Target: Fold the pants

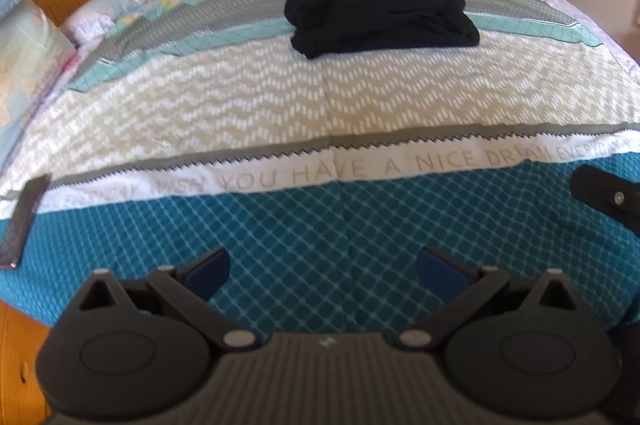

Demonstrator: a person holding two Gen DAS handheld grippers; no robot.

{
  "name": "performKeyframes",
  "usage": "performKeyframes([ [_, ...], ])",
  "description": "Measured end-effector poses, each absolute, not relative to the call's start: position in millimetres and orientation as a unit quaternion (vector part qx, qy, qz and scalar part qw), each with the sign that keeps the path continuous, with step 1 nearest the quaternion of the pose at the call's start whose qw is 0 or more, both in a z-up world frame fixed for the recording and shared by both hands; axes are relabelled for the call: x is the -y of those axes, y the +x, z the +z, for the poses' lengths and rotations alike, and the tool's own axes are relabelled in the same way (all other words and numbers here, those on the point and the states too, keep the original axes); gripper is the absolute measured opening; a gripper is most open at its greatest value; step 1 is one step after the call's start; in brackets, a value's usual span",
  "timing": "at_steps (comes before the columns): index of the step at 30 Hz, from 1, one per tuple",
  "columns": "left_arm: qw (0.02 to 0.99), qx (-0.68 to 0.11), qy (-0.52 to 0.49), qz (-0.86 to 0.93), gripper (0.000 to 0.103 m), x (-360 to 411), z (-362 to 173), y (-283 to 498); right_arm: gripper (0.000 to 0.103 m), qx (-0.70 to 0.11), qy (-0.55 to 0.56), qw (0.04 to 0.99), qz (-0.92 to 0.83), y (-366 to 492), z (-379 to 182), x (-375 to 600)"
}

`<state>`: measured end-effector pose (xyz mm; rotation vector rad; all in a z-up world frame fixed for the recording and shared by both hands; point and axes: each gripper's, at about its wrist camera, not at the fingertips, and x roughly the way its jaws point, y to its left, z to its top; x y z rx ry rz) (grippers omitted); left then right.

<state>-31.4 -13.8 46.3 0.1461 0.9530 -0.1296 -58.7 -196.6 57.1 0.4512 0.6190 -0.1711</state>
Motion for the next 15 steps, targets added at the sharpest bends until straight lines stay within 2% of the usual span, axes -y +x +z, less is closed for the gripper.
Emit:
performKeyframes([
  [15, 0.876, -0.474, 0.061, -0.065, 0.103, 14.3, 43.0, -28.4, 0.103, -0.304, 0.225, 0.922, -0.087, -59.4, 55.8, 198.6],
])
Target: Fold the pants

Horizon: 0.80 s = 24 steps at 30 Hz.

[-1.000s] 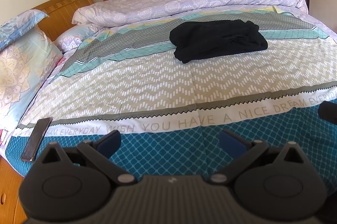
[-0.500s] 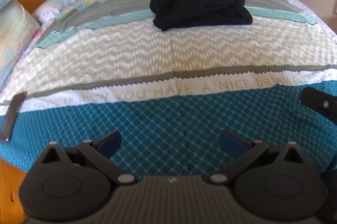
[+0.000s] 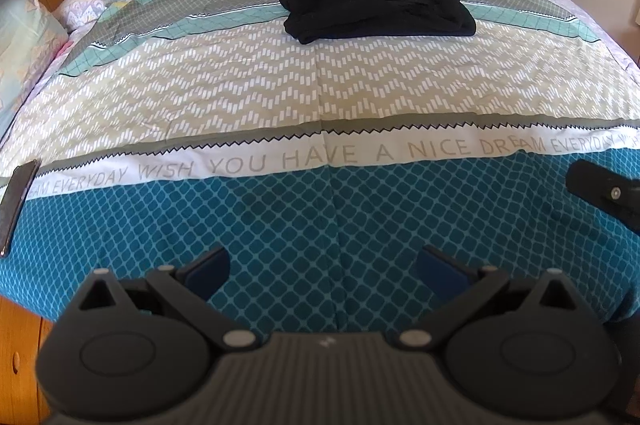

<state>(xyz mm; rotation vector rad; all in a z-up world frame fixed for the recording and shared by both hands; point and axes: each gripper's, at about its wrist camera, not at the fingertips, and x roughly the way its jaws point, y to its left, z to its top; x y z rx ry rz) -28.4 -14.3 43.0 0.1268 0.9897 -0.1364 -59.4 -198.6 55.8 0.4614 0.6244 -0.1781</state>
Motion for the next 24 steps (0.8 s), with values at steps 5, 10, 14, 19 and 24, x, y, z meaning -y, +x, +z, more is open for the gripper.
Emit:
performKeyframes([
  [5, 0.875, -0.478, 0.054, -0.062, 0.103, 13.9, 42.6, -27.6, 0.103, -0.306, 0.226, 0.921, -0.086, -59.5, 55.1, 199.1],
  [10, 0.874, -0.479, 0.054, -0.059, 0.103, 14.2, 42.1, -27.1, 0.103, -0.307, 0.225, 0.921, -0.085, -59.2, 54.7, 198.5],
  [14, 0.874, -0.479, 0.055, -0.058, 0.103, 14.5, 41.8, -27.0, 0.103, -0.308, 0.226, 0.92, -0.085, -58.5, 54.0, 198.4],
  [19, 0.875, -0.478, 0.059, -0.057, 0.103, 15.2, 41.8, -27.2, 0.103, -0.312, 0.227, 0.919, -0.084, -57.7, 52.8, 198.0],
  [24, 0.877, -0.474, 0.061, -0.053, 0.103, 14.4, 43.1, -27.2, 0.103, -0.312, 0.227, 0.919, -0.085, -58.0, 52.6, 197.9],
])
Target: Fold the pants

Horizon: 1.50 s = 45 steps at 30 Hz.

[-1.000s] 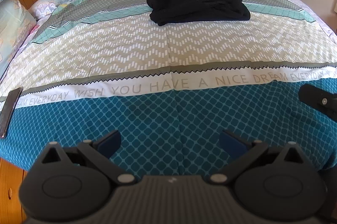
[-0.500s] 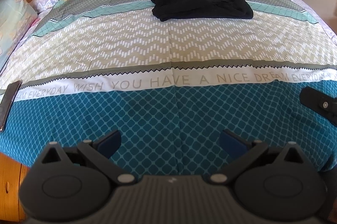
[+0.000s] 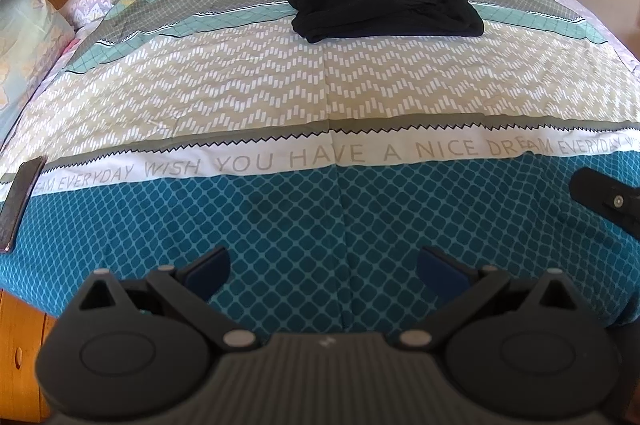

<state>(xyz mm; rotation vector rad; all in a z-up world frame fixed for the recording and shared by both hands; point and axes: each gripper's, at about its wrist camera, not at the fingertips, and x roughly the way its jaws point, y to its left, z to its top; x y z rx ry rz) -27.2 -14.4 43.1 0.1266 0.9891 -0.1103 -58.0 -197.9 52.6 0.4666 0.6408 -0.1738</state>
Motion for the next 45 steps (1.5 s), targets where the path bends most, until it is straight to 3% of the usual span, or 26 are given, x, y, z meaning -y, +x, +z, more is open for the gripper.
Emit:
performKeyframes([
  [45, 0.886, -0.455, 0.083, -0.034, 0.103, 17.1, 44.5, -28.9, 0.103, -0.311, 0.233, 0.917, -0.086, -58.0, 53.2, 200.6],
])
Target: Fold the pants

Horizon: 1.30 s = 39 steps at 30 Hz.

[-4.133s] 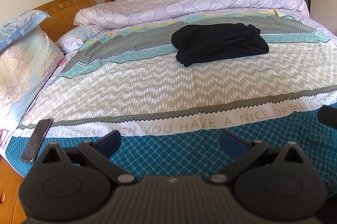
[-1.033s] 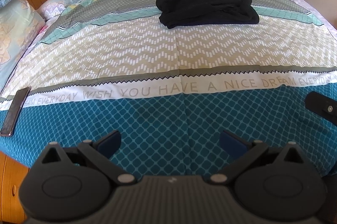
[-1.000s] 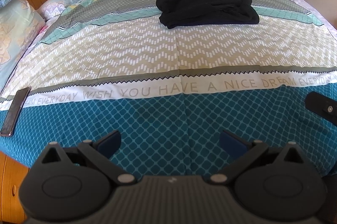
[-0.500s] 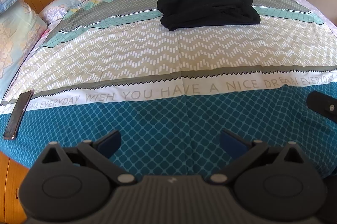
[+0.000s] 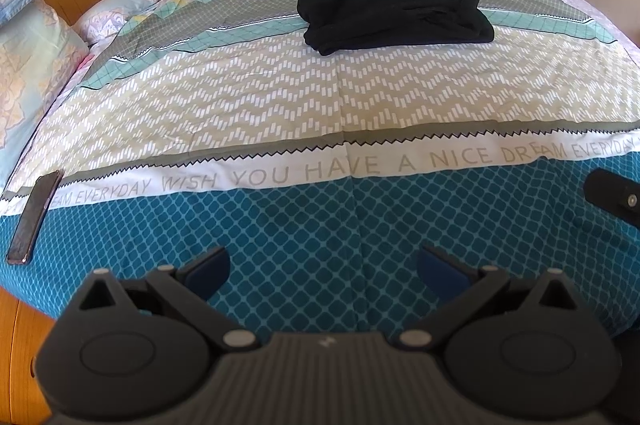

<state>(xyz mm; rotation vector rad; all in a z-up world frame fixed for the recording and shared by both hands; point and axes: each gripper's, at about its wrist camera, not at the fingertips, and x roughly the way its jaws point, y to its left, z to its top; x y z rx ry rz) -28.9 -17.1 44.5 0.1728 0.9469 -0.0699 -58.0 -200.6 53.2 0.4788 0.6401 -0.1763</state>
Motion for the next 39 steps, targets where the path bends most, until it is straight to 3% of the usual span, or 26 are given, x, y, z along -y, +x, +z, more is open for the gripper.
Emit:
performKeyframes([
  [39, 0.887, -0.454, 0.081, -0.037, 0.103, 16.8, 45.7, -29.3, 0.103, -0.307, 0.234, 0.918, -0.089, -58.5, 52.8, 199.5],
])
